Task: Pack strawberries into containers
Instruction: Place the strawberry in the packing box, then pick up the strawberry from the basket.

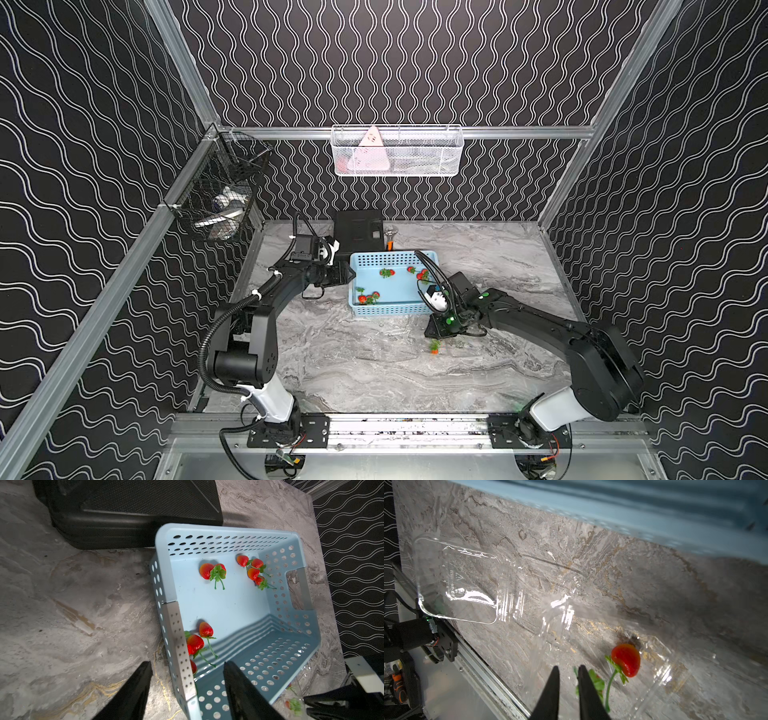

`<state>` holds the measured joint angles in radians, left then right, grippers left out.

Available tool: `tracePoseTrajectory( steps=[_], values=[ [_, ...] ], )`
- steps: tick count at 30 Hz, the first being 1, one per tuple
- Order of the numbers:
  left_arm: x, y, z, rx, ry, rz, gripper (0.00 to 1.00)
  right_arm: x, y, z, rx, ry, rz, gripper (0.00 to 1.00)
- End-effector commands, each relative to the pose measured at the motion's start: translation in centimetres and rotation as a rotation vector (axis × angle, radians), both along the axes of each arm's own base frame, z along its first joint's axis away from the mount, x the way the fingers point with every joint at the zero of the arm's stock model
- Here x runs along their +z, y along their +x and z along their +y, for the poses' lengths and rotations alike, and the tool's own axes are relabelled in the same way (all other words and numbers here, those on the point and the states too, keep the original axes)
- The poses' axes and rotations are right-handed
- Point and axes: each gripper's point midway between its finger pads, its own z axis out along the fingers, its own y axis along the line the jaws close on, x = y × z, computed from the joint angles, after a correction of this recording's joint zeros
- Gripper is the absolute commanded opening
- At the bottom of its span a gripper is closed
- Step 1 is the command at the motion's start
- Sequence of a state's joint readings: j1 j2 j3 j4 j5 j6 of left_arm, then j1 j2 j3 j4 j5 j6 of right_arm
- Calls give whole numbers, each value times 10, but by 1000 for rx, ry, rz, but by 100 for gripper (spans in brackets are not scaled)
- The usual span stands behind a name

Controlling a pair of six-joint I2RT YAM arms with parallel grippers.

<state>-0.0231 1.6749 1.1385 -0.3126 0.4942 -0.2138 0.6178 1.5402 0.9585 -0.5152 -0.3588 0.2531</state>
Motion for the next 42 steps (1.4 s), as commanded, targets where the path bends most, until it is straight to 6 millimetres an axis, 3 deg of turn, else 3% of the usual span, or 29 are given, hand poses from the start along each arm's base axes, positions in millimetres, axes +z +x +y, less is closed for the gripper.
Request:
tracePoseTrajectory(
  steps=[1,5,8,10,15,23,30,42],
  values=[
    [4,0,-2,-8,-8,-10,61,6,8,-2,-1,-27,-41,36],
    [4,1,-2,-9,-12,-8,61,36,29,-4,1,-57,-137,40],
    [4,0,-2,-9,-10,-9,61,65,61,1,4,-37,-230,40],
    [4,0,-2,-9,-9,-10,61,72,85,0,5,-37,-265,41],
    [1,0,-5,-14,-20,-1,61,51,152,-21,13,-291,-315,41],
    [1,0,-4,-22,-10,1,62,10,222,-4,107,-328,-354,39],
    [-1,0,-3,-22,-7,5,62,-12,244,15,197,-313,-365,36],
    [-1,0,-4,-25,-7,8,62,-36,242,16,230,-327,-330,30]
  ],
)
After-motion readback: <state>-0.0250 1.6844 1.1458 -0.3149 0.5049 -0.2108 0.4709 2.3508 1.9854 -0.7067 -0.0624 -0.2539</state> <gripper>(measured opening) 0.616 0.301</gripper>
